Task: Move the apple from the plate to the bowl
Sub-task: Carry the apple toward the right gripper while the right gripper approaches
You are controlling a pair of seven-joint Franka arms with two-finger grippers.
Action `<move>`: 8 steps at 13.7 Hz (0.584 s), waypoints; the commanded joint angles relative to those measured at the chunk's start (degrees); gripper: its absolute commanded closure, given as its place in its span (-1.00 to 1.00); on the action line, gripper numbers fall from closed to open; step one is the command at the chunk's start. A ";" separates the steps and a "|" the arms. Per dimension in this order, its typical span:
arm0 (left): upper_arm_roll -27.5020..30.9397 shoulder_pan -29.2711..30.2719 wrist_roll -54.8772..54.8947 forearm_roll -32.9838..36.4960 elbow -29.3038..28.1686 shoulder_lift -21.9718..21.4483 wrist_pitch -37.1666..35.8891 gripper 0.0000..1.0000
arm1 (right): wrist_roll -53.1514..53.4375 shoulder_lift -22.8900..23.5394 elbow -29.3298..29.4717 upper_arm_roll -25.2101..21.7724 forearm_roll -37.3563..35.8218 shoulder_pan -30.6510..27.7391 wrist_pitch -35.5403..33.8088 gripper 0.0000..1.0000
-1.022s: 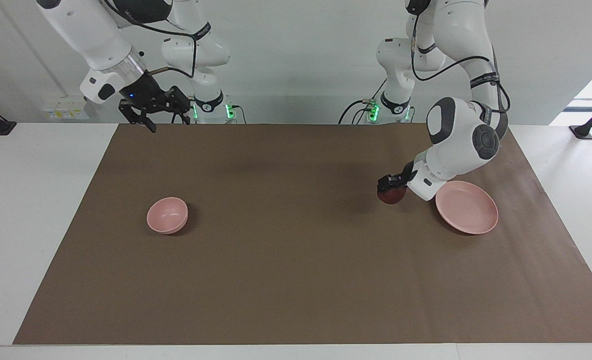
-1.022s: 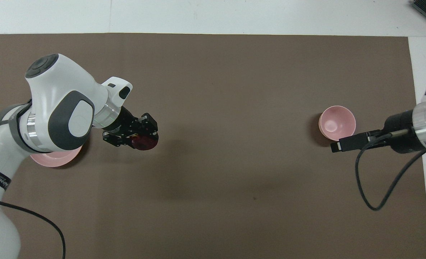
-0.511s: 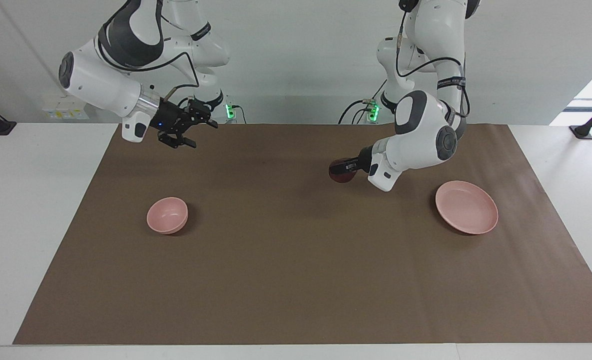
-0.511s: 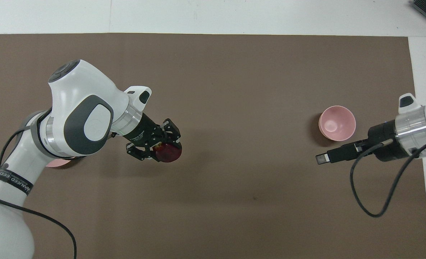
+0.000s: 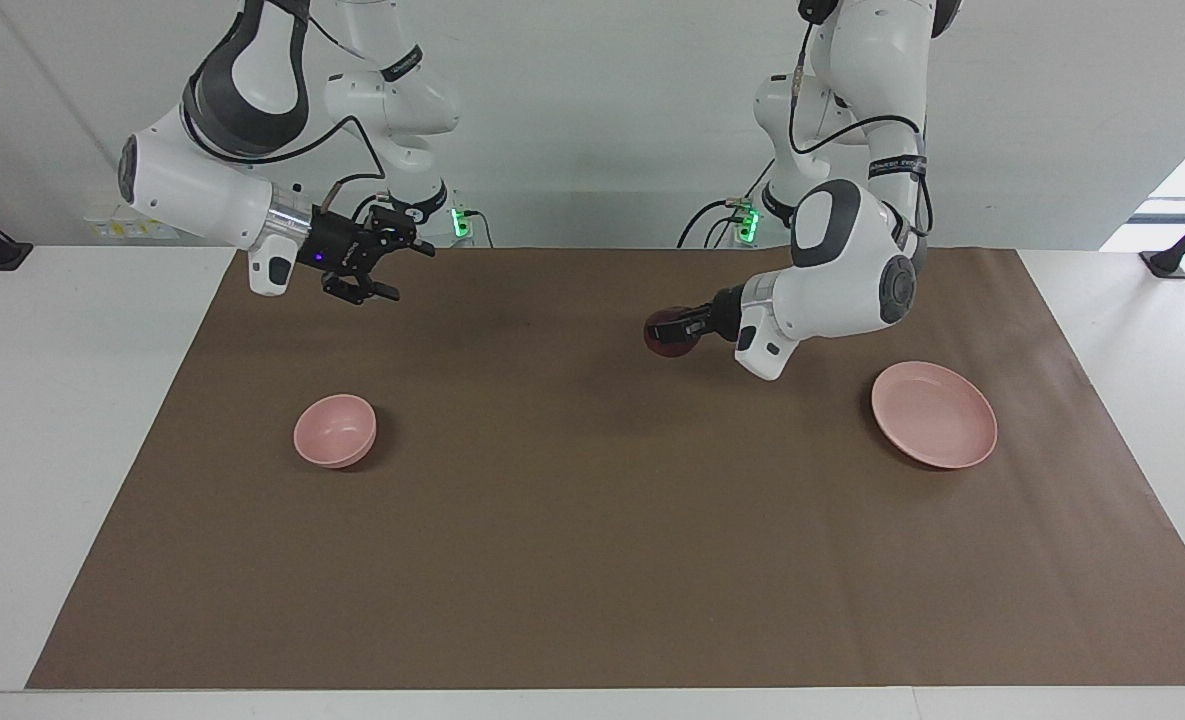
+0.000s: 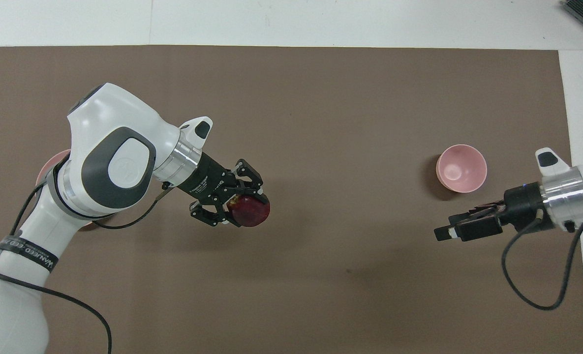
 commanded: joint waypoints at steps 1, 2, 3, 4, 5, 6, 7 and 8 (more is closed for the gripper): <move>-0.97 -0.30 -12.60 -5.15 1.19 0.54 -0.64 1.00 | -2.36 -2.05 -4.45 0.25 7.04 -0.24 -0.90 -1.00; -1.15 -0.39 -14.83 -7.87 1.28 0.46 -0.46 1.00 | -1.93 -2.14 -4.46 0.25 8.19 0.20 -0.72 -1.00; -1.58 -0.39 -14.94 -9.90 1.28 0.45 -0.46 1.00 | -1.66 -2.14 -4.55 0.25 8.73 0.72 -0.64 -1.00; -2.72 -0.30 -14.94 -11.83 1.20 0.37 -0.29 1.00 | -0.88 -2.14 -4.81 0.25 9.78 0.81 -0.90 -1.00; -3.60 -0.30 -15.38 -13.50 1.11 0.37 0.41 1.00 | -0.17 -2.14 -4.90 0.25 10.40 0.82 -0.90 -1.00; -4.39 -0.30 -16.25 -15.26 0.85 0.28 1.46 1.00 | 0.88 -2.14 -4.90 0.33 10.40 0.99 -0.90 -1.00; -5.88 -0.30 -17.65 -17.54 0.67 0.19 3.04 1.00 | 2.80 -2.23 -4.99 0.42 10.58 2.12 -0.90 -1.00; -6.68 -0.30 -20.10 -20.17 0.67 0.28 4.01 1.00 | 3.69 -2.14 -4.99 0.33 10.84 2.48 -0.90 -1.00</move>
